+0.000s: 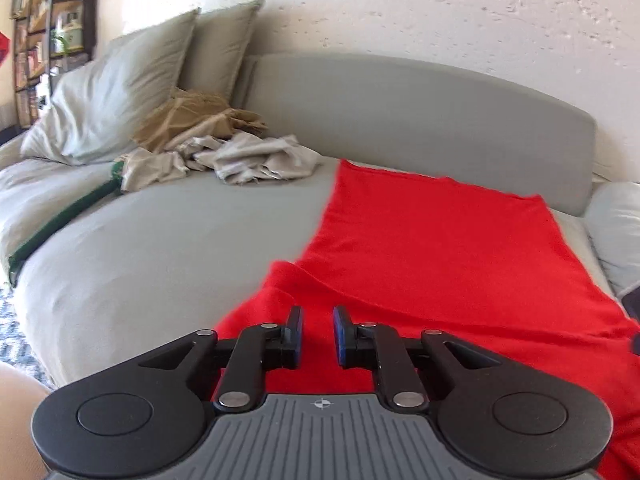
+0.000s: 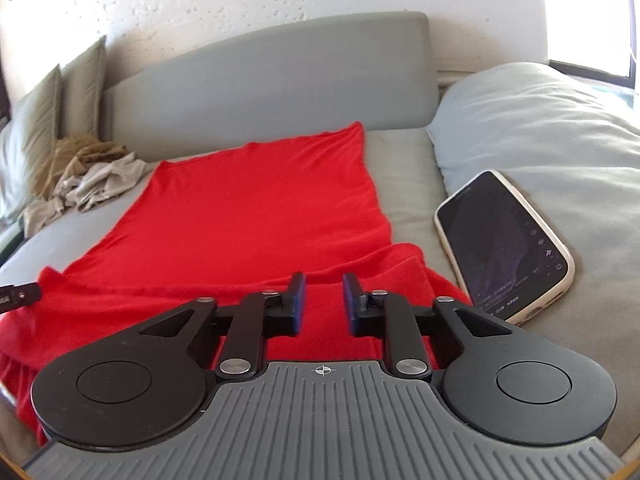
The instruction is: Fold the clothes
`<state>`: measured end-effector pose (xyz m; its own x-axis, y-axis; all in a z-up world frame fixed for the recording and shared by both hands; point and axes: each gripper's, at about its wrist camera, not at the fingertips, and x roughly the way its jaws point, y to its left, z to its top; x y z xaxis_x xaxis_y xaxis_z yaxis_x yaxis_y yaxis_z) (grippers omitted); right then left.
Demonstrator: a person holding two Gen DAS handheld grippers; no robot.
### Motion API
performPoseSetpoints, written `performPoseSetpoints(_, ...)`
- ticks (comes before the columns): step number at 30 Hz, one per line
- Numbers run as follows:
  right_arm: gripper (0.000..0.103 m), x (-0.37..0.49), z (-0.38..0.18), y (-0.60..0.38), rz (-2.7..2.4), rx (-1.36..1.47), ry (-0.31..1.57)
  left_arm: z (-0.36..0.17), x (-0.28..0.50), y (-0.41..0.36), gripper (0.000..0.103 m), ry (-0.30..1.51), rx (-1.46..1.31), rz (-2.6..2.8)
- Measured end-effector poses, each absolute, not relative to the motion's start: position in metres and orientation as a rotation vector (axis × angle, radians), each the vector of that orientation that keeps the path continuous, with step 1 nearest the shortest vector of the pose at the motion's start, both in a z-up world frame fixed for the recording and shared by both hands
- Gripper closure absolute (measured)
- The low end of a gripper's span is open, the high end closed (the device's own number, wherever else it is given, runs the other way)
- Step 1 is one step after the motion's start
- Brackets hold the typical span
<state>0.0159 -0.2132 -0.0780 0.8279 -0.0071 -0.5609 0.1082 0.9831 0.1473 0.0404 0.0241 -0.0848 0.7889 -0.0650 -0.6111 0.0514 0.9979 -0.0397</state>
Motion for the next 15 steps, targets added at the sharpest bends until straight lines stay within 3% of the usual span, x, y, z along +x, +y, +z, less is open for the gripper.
performPoseSetpoints(8,0.064,-0.011,-0.081,-0.167,0.056,-0.011,0.738,-0.085,0.015,0.006,0.080,0.739,0.133,-0.098)
performPoseSetpoints(15,0.059,-0.035,-0.062,-0.201,-0.025,0.165,0.834,-0.070,-0.009,0.036,0.079,0.879,0.004,-0.099)
